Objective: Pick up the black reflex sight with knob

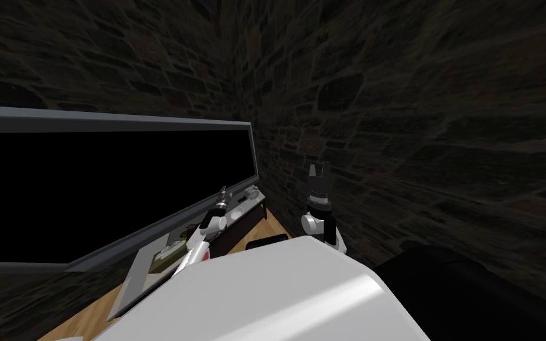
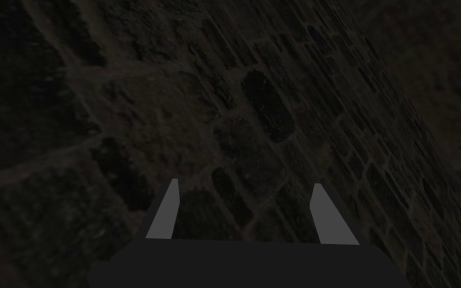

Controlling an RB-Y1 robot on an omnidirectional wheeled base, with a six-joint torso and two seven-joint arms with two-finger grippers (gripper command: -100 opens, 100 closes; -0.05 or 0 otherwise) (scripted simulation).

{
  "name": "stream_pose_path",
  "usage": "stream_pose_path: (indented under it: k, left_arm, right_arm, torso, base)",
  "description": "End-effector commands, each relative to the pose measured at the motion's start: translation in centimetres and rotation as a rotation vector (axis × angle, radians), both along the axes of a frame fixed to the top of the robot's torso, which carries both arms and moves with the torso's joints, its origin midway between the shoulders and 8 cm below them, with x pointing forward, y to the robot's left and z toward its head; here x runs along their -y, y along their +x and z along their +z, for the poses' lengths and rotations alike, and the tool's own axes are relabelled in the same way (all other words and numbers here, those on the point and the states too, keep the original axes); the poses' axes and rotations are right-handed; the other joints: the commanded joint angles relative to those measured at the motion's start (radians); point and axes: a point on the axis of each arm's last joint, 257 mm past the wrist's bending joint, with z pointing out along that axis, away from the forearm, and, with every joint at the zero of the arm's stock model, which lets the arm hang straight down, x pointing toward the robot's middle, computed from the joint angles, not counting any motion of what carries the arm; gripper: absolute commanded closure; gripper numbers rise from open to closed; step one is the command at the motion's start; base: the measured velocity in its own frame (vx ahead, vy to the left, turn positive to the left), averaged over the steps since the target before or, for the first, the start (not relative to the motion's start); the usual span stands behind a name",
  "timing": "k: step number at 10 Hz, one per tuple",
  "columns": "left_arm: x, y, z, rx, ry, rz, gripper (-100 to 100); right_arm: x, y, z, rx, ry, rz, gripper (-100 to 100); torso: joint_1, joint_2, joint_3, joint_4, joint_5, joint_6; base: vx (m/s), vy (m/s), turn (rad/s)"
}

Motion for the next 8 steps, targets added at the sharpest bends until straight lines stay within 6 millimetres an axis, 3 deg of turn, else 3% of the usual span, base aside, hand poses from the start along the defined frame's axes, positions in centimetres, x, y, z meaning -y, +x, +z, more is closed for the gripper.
stream_pose_path:
  k: [1,3,6,8]
  left_arm:
    - [-0.4,0.9,-1.1,-0.037,-0.038,0.004,-100]
    - [-0.9,0.5,-2.8,-0.07,-0.037,0.013,-100]
    - [-1.5,1.7,-5.0,-0.145,-0.103,0.026,-100]
    - [-2.0,1.2,-6.8,-0.182,-0.102,0.038,-100]
  right_arm:
    - [0.0,0.0,0.0,0.0,0.0,0.0,0]
    - [0.0,0.0,0.0,0.0,0.0,0.0,0]
    - [0.0,0.0,0.0,0.0,0.0,0.0,0]
    - [0.0,0.0,0.0,0.0,0.0,0.0,0]
  torso:
    - [0.0,0.0,0.0,0.0,0.0,0.0]
    - [0.0,0.0,0.0,0.0,0.0,0.0]
    - [0.0,0.0,0.0,0.0,0.0,0.0]
    - [0.0,0.0,0.0,0.0,0.0,0.0]
  base:
    - [-0.008,0.0,-0.13]
    - [-0.003,0.002,-0.038]
    - [-0.003,0.004,-0.118]
    - [-0.001,0.004,-0.047]
